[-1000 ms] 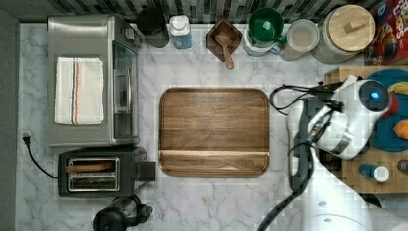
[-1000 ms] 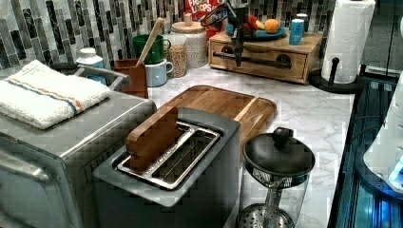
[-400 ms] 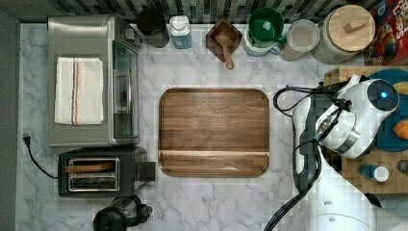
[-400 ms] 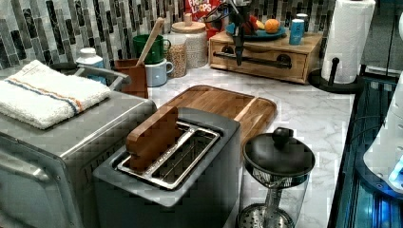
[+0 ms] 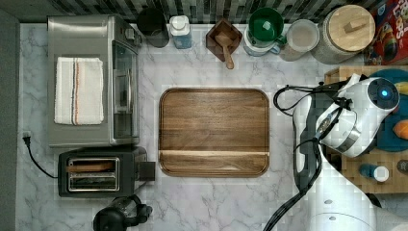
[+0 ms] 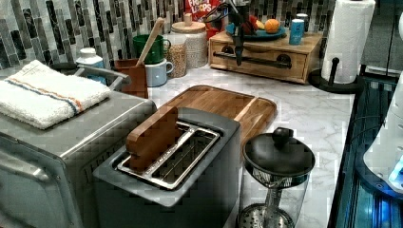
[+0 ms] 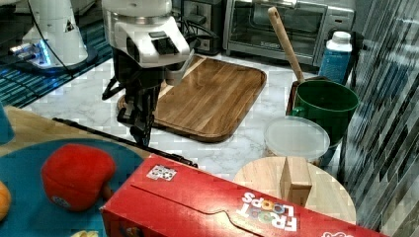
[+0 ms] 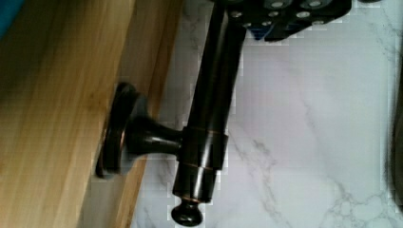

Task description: Close the drawer.

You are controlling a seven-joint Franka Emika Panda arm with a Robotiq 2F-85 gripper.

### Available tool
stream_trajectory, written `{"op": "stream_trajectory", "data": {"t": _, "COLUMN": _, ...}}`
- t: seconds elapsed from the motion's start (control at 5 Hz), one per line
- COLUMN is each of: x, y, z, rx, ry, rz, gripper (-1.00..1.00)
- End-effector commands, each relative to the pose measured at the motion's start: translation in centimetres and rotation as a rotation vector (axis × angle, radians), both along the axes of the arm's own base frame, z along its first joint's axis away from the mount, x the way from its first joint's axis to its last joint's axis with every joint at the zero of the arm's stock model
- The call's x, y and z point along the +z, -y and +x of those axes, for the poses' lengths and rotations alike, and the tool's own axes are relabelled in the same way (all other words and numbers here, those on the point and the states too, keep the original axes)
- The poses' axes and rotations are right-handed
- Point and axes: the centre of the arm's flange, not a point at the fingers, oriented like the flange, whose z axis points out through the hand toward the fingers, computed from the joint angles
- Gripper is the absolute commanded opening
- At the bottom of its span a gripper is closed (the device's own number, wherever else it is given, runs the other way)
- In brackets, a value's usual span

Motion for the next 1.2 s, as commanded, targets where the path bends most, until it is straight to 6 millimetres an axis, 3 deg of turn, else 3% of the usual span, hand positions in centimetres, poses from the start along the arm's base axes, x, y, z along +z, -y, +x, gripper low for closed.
{"op": "stream_trajectory", "data": {"t": 0.2, "x": 6.59, "y": 11.0, "z": -0.74, "rx": -0.055, "ry": 0.16, "rz": -0.162, "gripper": -1.0}}
{"op": "stream_trajectory", "data": {"t": 1.2, "x": 6.58, "y": 10.99, "z": -0.74, "rx": -0.055, "ry": 0.159, "rz": -0.162, "gripper": -1.0}}
